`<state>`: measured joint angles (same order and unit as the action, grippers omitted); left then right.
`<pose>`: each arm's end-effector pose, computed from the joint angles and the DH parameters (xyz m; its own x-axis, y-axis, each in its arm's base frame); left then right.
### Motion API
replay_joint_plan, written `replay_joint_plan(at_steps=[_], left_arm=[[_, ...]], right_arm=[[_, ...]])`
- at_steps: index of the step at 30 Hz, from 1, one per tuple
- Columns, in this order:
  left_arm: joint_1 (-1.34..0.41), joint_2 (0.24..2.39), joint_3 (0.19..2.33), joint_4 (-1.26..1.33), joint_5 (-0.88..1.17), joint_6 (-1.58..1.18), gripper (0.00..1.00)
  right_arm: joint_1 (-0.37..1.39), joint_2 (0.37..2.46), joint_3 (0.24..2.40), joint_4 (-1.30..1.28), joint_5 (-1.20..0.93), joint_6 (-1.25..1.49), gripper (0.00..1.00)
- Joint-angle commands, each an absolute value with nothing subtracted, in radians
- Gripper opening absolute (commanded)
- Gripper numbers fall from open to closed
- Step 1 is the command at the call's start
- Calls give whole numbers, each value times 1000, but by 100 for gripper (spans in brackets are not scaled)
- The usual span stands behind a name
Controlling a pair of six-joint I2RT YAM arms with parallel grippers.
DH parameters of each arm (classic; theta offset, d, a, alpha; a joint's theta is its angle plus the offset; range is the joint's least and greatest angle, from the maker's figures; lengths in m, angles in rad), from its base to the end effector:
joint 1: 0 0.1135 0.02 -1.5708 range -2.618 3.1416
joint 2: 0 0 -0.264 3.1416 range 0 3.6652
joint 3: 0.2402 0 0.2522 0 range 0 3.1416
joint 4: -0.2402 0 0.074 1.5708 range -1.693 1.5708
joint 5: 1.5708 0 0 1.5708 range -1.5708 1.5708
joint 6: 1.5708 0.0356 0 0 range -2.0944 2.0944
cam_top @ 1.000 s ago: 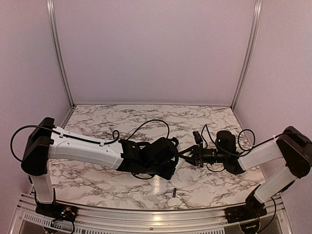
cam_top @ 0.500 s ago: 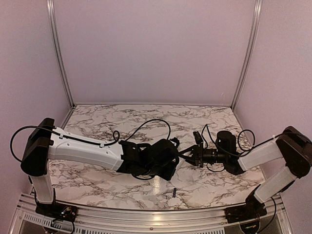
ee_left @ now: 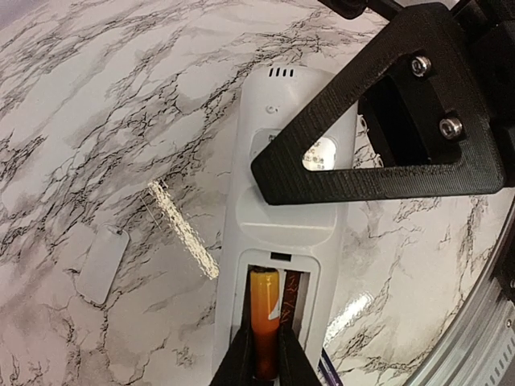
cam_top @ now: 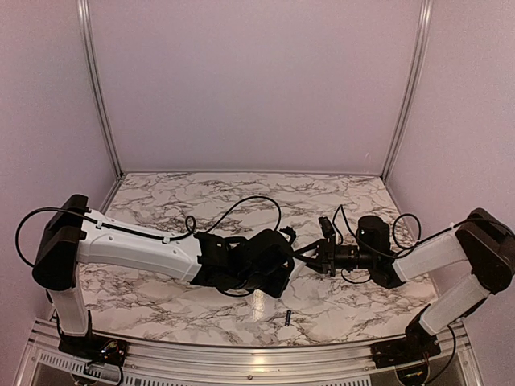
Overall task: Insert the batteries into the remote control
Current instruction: Place the battery in the battery compartment.
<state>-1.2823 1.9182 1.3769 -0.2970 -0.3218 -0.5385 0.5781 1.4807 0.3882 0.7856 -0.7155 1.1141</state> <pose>0.1311 -0.4021 0.2068 -0.6172 0.3695 -0.6947 0.6206 0.7713 -0.1411 0.2037 0.1608 0.1561 -0.9518 0.1879 -0.2425 -0.1857 0.2762 0.9430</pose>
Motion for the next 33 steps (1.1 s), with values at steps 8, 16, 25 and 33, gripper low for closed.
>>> replay_joint_plan(at_steps=[8, 16, 25, 33], left_arm=[[-1255, 1930, 1343, -418, -381, -548, 11], [-1254, 1942, 1383, -498, -364, -571, 12], [-1253, 1946, 1384, -501, -369, -569, 21], [-1253, 1925, 1371, -463, -329, -555, 25]], right_arm=[[578, 1430, 409, 854, -878, 1160, 0], [574, 1435, 421, 815, -874, 1127, 0], [573, 1431, 423, 804, -874, 1125, 0], [572, 1438, 422, 810, -880, 1118, 0]])
